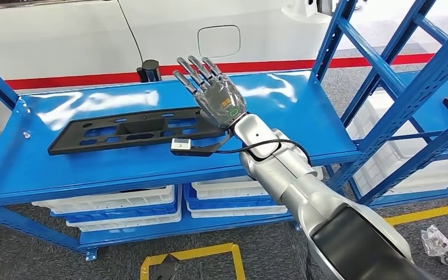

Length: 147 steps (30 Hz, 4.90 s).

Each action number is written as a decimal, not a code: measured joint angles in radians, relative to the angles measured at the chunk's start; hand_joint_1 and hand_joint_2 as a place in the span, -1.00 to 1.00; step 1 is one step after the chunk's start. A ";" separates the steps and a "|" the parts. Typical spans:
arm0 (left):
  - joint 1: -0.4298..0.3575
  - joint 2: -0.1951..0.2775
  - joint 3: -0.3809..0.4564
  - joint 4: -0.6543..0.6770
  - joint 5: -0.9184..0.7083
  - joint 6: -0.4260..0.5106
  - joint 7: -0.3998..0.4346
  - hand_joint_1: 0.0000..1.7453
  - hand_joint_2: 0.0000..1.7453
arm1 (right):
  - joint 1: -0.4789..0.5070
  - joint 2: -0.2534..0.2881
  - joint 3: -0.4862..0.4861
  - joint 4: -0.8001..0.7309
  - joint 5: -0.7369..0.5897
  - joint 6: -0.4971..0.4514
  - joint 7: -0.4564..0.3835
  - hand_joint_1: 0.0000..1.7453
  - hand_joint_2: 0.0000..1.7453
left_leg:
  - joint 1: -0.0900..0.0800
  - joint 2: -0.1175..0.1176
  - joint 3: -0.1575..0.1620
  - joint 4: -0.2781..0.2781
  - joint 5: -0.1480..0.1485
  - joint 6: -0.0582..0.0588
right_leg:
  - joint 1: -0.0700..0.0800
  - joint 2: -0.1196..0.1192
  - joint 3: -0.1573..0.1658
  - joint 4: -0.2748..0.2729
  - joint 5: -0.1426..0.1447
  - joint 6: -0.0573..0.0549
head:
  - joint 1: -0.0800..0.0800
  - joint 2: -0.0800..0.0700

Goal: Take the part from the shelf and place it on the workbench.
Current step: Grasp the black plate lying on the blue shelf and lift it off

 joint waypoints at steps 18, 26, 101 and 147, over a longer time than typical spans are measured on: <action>0.001 0.001 0.000 0.001 -0.006 0.017 -0.005 -1.00 -1.00 | 0.006 0.009 0.000 0.006 0.013 0.005 0.007 -1.00 1.00 | 0.032 0.006 -0.097 0.001 0.081 -0.059 | -0.004 0.013 0.112 -0.045 -0.062 -0.032 | -0.012 0.000; 0.000 -0.001 0.003 0.001 -0.006 0.017 -0.005 -1.00 -1.00 | 0.005 0.006 0.000 0.006 0.013 0.005 0.009 -1.00 1.00 | 0.023 -0.002 -0.093 -0.005 0.089 -0.046 | -0.002 0.005 0.135 -0.075 -0.060 -0.039 | -0.008 0.000; 0.007 -0.004 0.043 0.001 -0.019 0.028 -0.008 -1.00 -1.00 | 0.053 0.003 0.128 0.041 -0.012 0.228 0.017 -1.00 1.00 | 0.023 0.000 -0.091 -0.005 0.089 -0.035 | -0.001 0.005 0.133 -0.075 -0.057 -0.012 | -0.008 0.000; 0.018 -0.006 0.057 0.001 -0.006 0.037 -0.024 -1.00 -1.00 | 0.072 -0.013 0.113 0.147 0.035 0.171 0.034 0.78 1.00 | 0.023 0.000 -0.089 -0.005 0.089 -0.035 | -0.001 0.005 0.129 -0.076 -0.057 -0.013 | -0.008 0.000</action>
